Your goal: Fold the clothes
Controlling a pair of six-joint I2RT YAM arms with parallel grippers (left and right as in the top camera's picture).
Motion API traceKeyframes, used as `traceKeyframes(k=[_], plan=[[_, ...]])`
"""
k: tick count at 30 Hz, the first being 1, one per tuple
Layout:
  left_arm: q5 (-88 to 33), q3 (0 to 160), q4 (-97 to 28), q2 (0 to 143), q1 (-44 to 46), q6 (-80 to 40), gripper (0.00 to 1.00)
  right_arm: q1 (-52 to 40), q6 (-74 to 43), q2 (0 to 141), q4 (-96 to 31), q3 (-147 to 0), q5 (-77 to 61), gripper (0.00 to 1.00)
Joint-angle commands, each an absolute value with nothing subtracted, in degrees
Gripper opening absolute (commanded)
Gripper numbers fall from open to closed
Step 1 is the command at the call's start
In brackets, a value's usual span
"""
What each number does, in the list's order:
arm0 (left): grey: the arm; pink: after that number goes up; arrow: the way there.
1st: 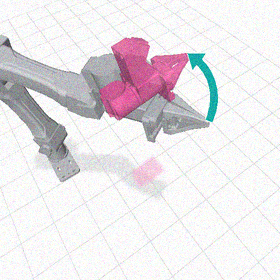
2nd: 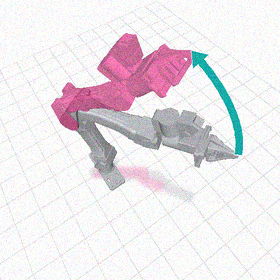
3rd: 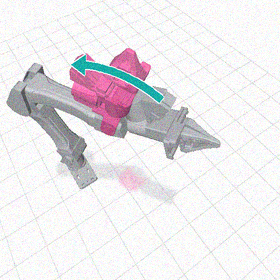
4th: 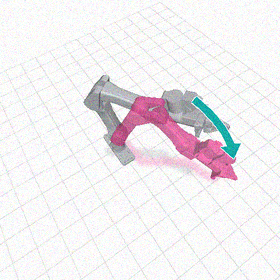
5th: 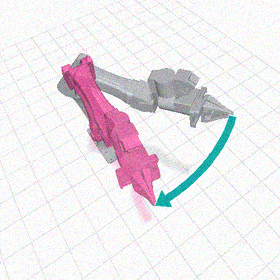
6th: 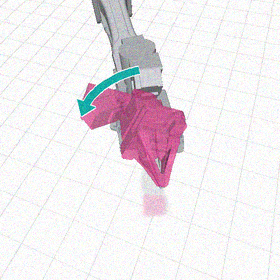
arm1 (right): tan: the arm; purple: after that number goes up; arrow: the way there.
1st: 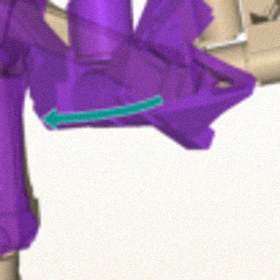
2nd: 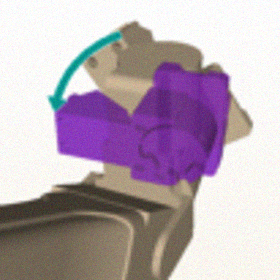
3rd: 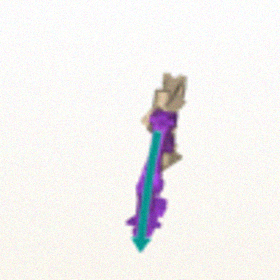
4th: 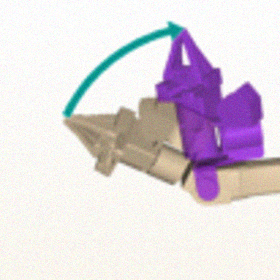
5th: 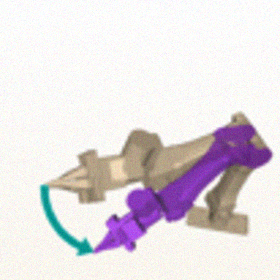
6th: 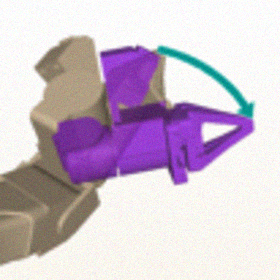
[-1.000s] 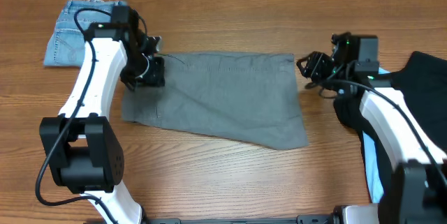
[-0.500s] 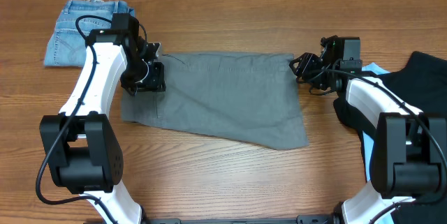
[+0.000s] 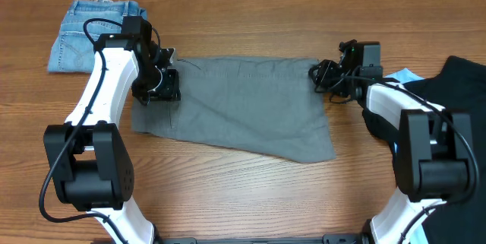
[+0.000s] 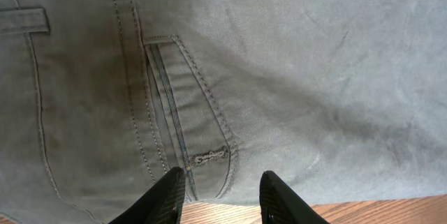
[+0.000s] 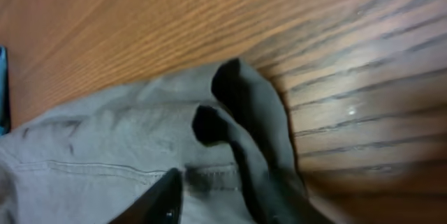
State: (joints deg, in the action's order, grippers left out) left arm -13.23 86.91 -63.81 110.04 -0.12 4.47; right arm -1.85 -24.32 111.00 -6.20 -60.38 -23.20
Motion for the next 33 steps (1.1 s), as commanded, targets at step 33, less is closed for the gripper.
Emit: traceKeyframes(k=[33], plan=[[-3.36,66.72,-48.07,109.4,-0.36,-0.23,0.2,4.32,-33.06,111.87,0.05,-64.2,-19.07,0.04]])
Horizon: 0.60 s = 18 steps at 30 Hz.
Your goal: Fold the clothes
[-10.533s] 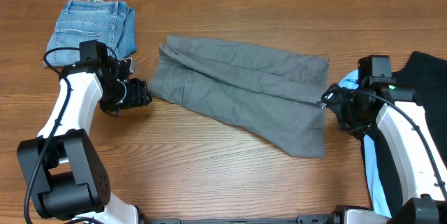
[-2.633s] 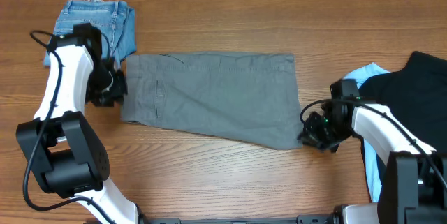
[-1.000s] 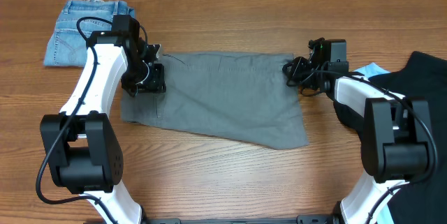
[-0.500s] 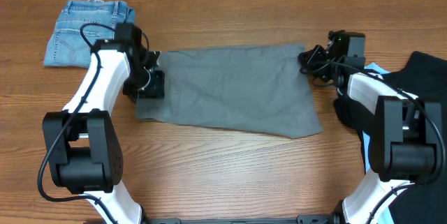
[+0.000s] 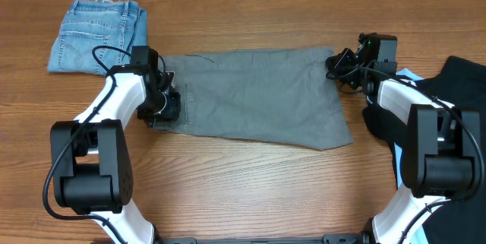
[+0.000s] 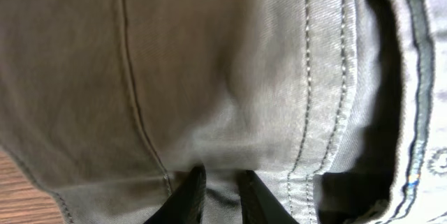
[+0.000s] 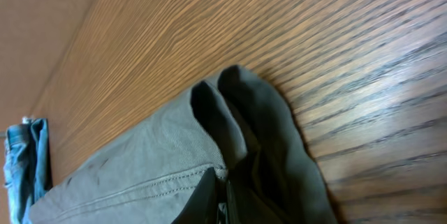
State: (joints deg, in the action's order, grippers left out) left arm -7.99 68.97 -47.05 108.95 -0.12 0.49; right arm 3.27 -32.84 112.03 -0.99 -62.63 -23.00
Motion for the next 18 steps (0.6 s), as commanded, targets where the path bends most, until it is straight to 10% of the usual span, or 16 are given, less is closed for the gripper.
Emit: traceKeyframes(k=[1,9,12,18], plan=[[-3.2,66.67,-48.14,109.4,-0.36,-0.23,0.2,4.49,-33.06,111.87,0.45,-64.2,-18.5,0.04],[-3.18,66.57,-47.75,109.4,-0.36,-0.45,0.2,5.28,-33.08,111.87,6.02,-64.27,-18.96,0.05],[-3.44,66.57,-47.57,109.4,-0.36,-0.45,0.22,5.3,-33.04,111.87,5.74,-64.49,-20.88,0.36],[-4.6,67.22,-48.03,109.38,-0.36,-0.43,0.29,6.31,-29.34,108.18,-0.56,-64.58,-25.04,0.59]])
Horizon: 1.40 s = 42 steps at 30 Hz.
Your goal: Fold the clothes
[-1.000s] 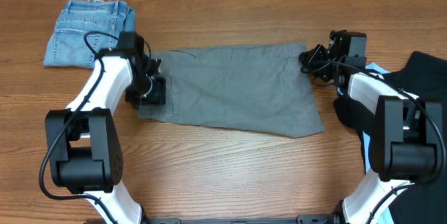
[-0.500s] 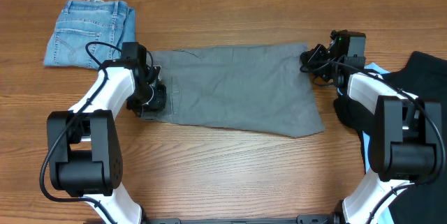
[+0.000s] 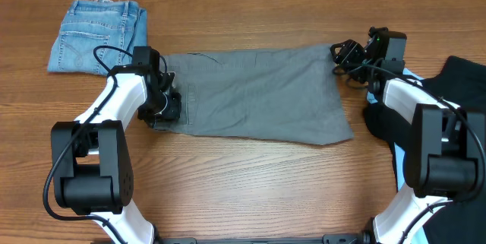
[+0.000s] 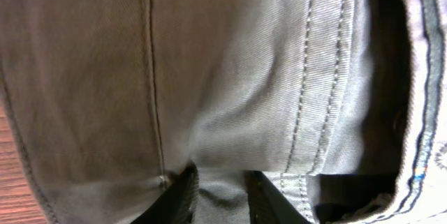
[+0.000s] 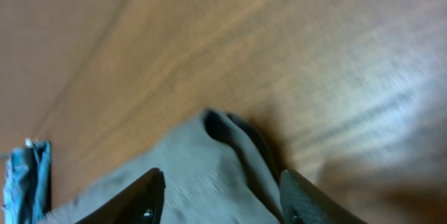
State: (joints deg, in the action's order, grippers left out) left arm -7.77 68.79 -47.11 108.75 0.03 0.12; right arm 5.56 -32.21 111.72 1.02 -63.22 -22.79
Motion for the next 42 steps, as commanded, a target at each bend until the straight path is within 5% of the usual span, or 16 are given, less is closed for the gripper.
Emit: traceKeyframes(k=[1,4,8,11,19,27,42], plan=[[-4.62,67.9,-48.62,109.38,-0.38,-0.43,0.3,6.44,-27.68,106.5,-3.11,-64.58,-25.34,0.59],[-4.49,71.35,-51.64,109.32,-0.4,-0.38,0.29,6.46,-22.96,101.25,-11.07,-64.58,-25.34,0.57],[-4.62,79.68,-57.71,109.03,-0.38,-0.21,0.25,6.0,-22.46,94.21,-24.25,-64.58,-26.33,0.29],[-7.81,86.78,-60.97,108.95,-0.23,1.06,0.18,4.67,-22.44,91.66,-34.37,-64.58,-27.11,0.17],[-18.55,89.52,-54.17,109.69,4.27,5.89,0.1,-1.72,-22.48,95.83,-44.53,-60.45,-23.44,0.15],[-15.97,86.15,-44.1,116.4,7.11,6.17,0.05,-3.4,-25.58,103.81,-41.28,-57.69,-21.04,0.08],[-6.02,90.63,-40.97,123.94,1.04,-0.89,0.09,1.76,-32.8,105.78,-50.06,-55.18,-7.33,0.05]])
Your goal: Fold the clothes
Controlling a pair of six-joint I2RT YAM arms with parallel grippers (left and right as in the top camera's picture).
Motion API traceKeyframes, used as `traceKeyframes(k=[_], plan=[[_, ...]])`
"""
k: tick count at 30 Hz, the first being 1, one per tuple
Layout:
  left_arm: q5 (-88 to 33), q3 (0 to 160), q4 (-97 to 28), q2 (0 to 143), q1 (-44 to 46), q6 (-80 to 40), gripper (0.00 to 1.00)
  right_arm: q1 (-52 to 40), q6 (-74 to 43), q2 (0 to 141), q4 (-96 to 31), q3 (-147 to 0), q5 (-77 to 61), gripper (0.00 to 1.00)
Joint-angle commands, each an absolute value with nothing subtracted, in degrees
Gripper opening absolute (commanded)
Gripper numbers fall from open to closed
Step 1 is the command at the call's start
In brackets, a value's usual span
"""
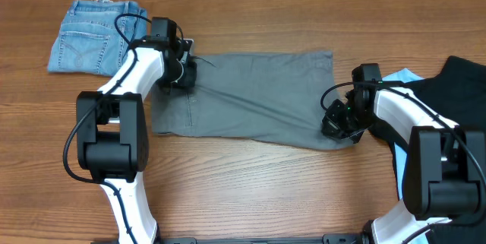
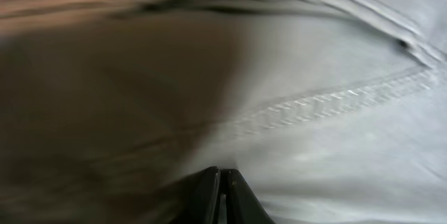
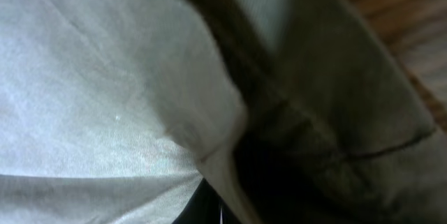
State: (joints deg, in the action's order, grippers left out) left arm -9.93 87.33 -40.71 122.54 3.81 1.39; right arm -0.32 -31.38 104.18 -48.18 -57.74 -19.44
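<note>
Grey pants (image 1: 258, 96) lie flat across the middle of the wooden table, waist to the left. My left gripper (image 1: 182, 73) sits at their far left corner; the left wrist view has its fingertips (image 2: 220, 185) pressed together on blurred grey cloth (image 2: 335, 126). My right gripper (image 1: 334, 126) is at the near right corner of the pants. In the right wrist view a fold of the grey fabric (image 3: 91, 98) runs down into its shut jaws (image 3: 220, 213), which are mostly hidden.
Folded blue jeans (image 1: 95, 35) lie at the back left. A black garment (image 1: 463, 96) and a light blue cloth (image 1: 400, 75) are heaped at the right edge, behind the right arm. Bare wood runs along the front of the table (image 1: 250, 191).
My left gripper went from the near left waist edge to the far left corner and is shut there. My right gripper went from open at the far right corner to shut on the near right corner.
First my left gripper was open over the pants' left end while the right held the far right corner. Then both were shut on the pants, which lay shifted to the right and flatter. Both then loosened, and now they grip the opposite corners.
</note>
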Motion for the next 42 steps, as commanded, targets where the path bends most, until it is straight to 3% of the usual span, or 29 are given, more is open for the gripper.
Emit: traceKeyframes(k=[1,8,11,17,25,34,38,42], plan=[[-7.62,92.6,-42.04,123.94,0.73,-0.86,0.1,1.74,-32.12,105.71,-49.98,-55.24,-7.62,0.05],[-13.93,109.01,-58.57,123.94,1.08,1.98,0.19,1.65,-17.63,100.77,-52.42,-60.77,-20.99,0.1],[-19.27,114.1,-66.11,123.94,2.15,4.82,0.17,1.63,-12.67,96.42,-52.36,-63.11,-29.56,0.12],[-22.31,116.92,-77.38,123.96,9.67,10.09,0.14,1.5,-16.6,92.66,-45.32,-64.23,-36.77,0.11],[-16.32,107.04,-76.79,123.98,16.64,8.6,0.14,-2.09,-25.1,98.43,-36.05,-64.18,-36.1,0.12],[-10.11,88.79,-68.07,123.98,16.88,4.23,0.12,-7.4,-34.28,108.66,-27.38,-64.18,-35.64,0.09],[-5.72,83.44,-67.81,123.98,16.73,3.99,0.11,-7.05,-43.53,112.27,-22.74,-64.18,-26.72,0.09],[-3.88,81.71,-67.83,123.98,16.29,2.68,0.1,-6.0,-43.77,115.11,-15.27,-64.18,-23.11,0.1]])
